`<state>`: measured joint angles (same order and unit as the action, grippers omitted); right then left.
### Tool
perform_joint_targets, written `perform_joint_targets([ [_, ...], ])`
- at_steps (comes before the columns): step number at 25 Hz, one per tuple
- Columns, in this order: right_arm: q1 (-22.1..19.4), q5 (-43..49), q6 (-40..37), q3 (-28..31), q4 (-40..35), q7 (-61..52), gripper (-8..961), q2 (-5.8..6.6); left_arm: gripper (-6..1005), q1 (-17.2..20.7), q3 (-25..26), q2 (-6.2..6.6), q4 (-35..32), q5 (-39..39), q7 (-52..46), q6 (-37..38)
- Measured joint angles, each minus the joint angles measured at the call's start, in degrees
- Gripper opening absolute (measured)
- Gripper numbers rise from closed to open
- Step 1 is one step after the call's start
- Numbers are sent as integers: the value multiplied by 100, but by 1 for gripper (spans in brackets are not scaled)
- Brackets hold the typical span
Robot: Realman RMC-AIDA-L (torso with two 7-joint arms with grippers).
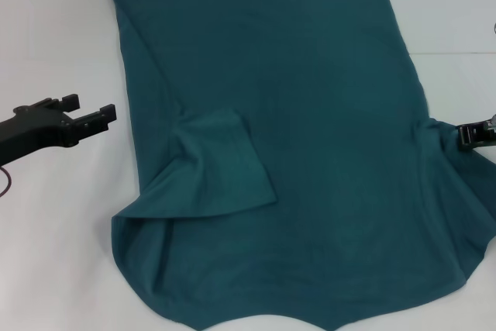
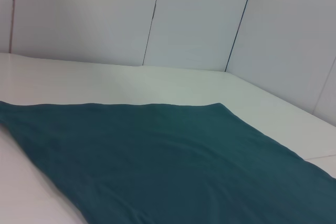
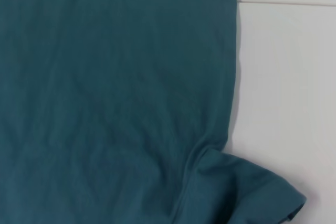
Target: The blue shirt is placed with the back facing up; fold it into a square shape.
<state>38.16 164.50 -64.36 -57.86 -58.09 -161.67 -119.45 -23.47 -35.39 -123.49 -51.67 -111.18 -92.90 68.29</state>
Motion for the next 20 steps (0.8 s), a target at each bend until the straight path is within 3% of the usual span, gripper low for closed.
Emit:
perform_joint_targets([
  [8,-211,-2,-341,-58,-653,-50,11,-74,797,-8,9,7,0,0,0,-8],
  [20,-554,216,-1540,-131,-2022,-328,11,-64,797,-22,77,9,0,0,7,-9],
])
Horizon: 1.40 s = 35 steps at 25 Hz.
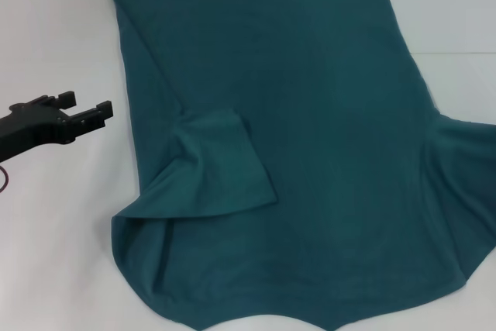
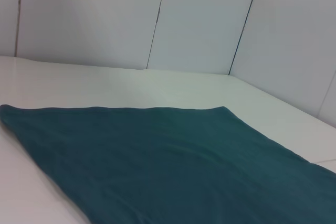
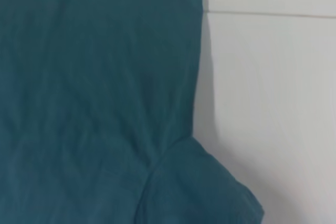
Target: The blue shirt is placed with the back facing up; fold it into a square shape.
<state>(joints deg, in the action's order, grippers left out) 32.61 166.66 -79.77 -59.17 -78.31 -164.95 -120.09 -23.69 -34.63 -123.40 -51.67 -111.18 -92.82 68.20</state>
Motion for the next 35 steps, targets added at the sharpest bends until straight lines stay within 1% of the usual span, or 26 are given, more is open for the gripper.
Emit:
perform_joint_targets([
  [3,56,70,-117,-126,-53,-29,11,-1,796,-11,1,0,0,0,22,0],
  [7,158,35,-51,-460,-30,-154,11,-5,796,-2,0,-4,0,20,63,0],
  [12,492,0,48,-608,270,-184,11,-5,795,40,0,-15,0,48,73,7],
  [16,882,-2,206,-639,765,-167,12,11,796,71,-1,-20,0,54,104,10],
  [22,1589,33,492,-756,1795,-127,12,18,796,90,0,-25,0,96,142,14],
  [26,1951,39,645,-844,2382,-103,12,19,797,99,-1,-26,0,123,152,14],
  [31,2258,42,807,-918,2879,-100,12,20,798,102,0,-26,53,140,207,15],
  [35,2344,43,904,-930,3048,-99,12,22,796,102,0,-23,69,150,222,15],
])
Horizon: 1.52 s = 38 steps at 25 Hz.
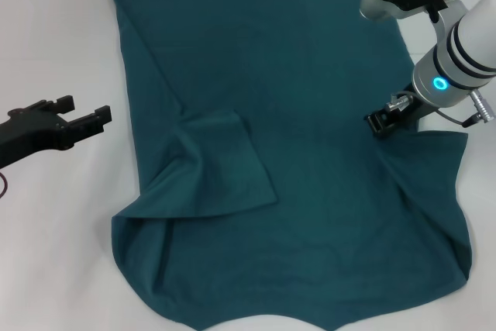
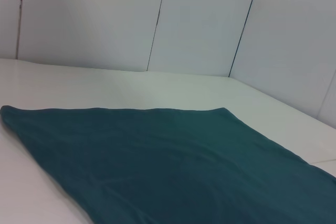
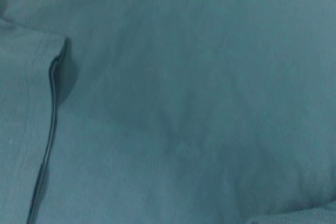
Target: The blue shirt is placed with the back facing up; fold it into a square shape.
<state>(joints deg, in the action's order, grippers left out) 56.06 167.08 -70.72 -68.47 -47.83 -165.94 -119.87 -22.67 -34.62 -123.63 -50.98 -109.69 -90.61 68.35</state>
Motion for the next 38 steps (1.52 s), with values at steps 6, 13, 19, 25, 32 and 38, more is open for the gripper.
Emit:
perform_joint_targets([
  [6,39,-30,63,-57,129,89,12,-7,796,8,0,-4,5,1,0,35],
  [13,53,-29,429,-282,390,97,100,-34,798,19,-1,-3,63,0,23,48],
  [19,67,-303,813,-287,474,165,424,-36,797,26,0,-3,63,1,58,47],
  [25,64,-559,899,-291,390,192,561,-27,798,26,-1,-3,71,0,67,47],
  [32,-489,-145,164,-290,-733,-144,693,-25,795,42,56,-3,71,0,69,26],
  [38,-1222,-184,-472,-440,-1698,-480,718,-46,797,41,62,-7,97,39,72,2],
])
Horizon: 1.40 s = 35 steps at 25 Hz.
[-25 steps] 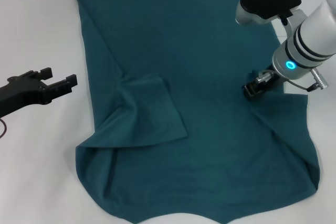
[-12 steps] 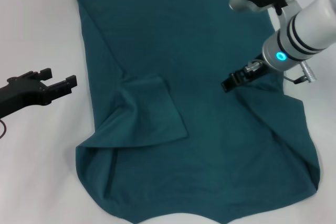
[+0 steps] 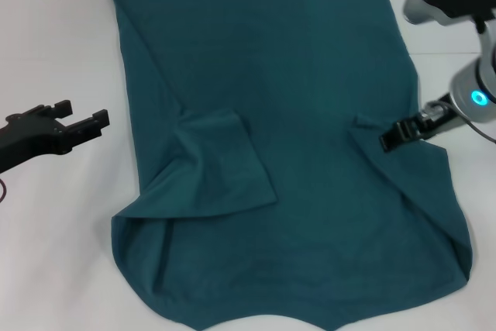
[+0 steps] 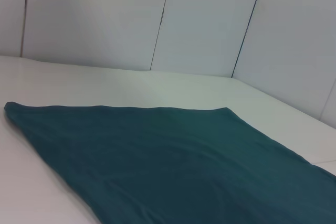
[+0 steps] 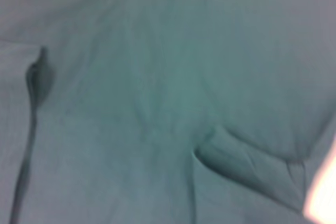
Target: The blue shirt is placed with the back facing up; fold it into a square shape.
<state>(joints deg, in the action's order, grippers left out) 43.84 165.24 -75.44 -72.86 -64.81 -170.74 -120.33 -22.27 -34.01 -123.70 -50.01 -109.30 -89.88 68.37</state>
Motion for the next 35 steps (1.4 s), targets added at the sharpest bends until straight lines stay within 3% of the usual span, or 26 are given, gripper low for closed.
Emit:
perform_joint_targets([
  [7,-1134,-776,-287,-208,-1361,-162,714,-51,796,-65,0,27,52,17,6,-7],
  [17,-2337,-1591,-122,-136,-1858,-165,712,-20,797,-186,0,31,61,25,95,-12],
  [35,-2795,-1686,-57,279,-1869,-122,679,8,797,-231,-3,40,203,86,233,-10],
])
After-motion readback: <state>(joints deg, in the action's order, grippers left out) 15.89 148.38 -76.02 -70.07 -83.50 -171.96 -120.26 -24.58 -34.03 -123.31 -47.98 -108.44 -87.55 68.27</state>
